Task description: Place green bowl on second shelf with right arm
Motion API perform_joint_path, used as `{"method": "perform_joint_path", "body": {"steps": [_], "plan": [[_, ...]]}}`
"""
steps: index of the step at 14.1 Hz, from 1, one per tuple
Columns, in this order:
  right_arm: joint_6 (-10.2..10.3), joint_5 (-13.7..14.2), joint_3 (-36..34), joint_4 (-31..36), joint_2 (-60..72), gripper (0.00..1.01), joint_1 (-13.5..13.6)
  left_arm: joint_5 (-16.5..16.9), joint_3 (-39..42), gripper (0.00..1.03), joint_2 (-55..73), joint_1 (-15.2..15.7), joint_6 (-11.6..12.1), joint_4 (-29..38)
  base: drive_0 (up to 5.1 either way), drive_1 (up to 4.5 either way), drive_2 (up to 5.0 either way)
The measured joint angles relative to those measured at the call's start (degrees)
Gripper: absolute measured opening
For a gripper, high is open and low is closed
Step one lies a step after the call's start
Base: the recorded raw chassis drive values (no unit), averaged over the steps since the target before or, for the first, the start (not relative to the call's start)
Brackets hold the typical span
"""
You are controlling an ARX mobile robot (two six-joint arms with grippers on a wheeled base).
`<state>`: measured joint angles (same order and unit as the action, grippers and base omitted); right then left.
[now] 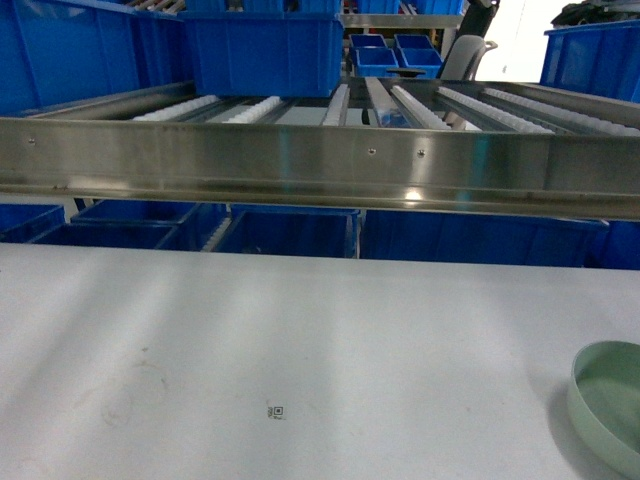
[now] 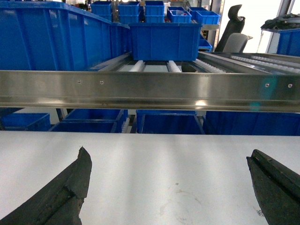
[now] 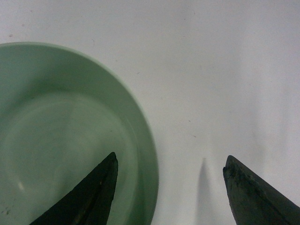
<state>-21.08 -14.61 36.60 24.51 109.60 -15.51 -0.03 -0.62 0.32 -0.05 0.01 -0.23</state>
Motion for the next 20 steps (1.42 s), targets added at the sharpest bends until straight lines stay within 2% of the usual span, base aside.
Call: {"method": "perform_joint_path", "body": {"steps": [1,3,4,5,6,7,12,13,15,17,20], "plan": [[0.0,0.04,0.76,0.24,1.03,0.62,-0.24,0.0,-0.02,0.98,0.0,0.0,0.0,-0.02,0.0,0.0,0.0],[0.0,0.28,1.05,0.11,2.16,0.63,-0.22,0.0,0.0,0.98,0.0,0.0,0.0,-0.02,0.0,0.0,0.0],[0.0,0.63,1.05,0.22,2.47,0.61,0.24,0.0,-0.02,0.98,0.0,0.0,0.02,-0.02,0.0,0.0,0.0],[-0.07,1.38,1.05,1.16,2.49,0.53,1.57,-0.02,-0.02,0.98,0.0,0.0,0.0,-0.02,0.0,0.0,0.0],[0.13,1.64,0.17,2.1,2.38,0.1,3.54,0.0,0.0,0.98,0.0,0.0,0.0,-0.02,0.0,0.0,0.0],[0.66,1.75,-0.7,2.82,0.79,0.02,4.92,0.0,0.0,0.98,0.0,0.0,0.0,-0.02,0.0,0.0,0.0],[2.27,2.45,-4.94,7.76,-1.92,0.02,5.07,0.0,-0.02,0.98,0.0,0.0,0.0,-0.02,0.0,0.0,0.0],[3.17,2.16,-6.84,9.2,-4.15,0.02,5.14,0.0,0.0,0.98,0.0,0.0,0.02,-0.02,0.0,0.0,0.0],[6.4,1.92,-9.05,12.22,-12.11,0.02,6.58,-0.02,-0.02,0.98,0.0,0.0,0.0,0.02,0.0,0.0,0.0],[7.67,1.97,-9.18,12.76,-15.98,0.02,7.74,0.0,0.0,0.98,0.0,0.0,0.0,0.0,0.0,0.0,0.0],[8.5,2.03,-9.31,13.33,-18.97,0.02,8.76,0.0,0.0,0.98,0.0,0.0,0.0,-0.02,0.0,0.0,0.0]]}}
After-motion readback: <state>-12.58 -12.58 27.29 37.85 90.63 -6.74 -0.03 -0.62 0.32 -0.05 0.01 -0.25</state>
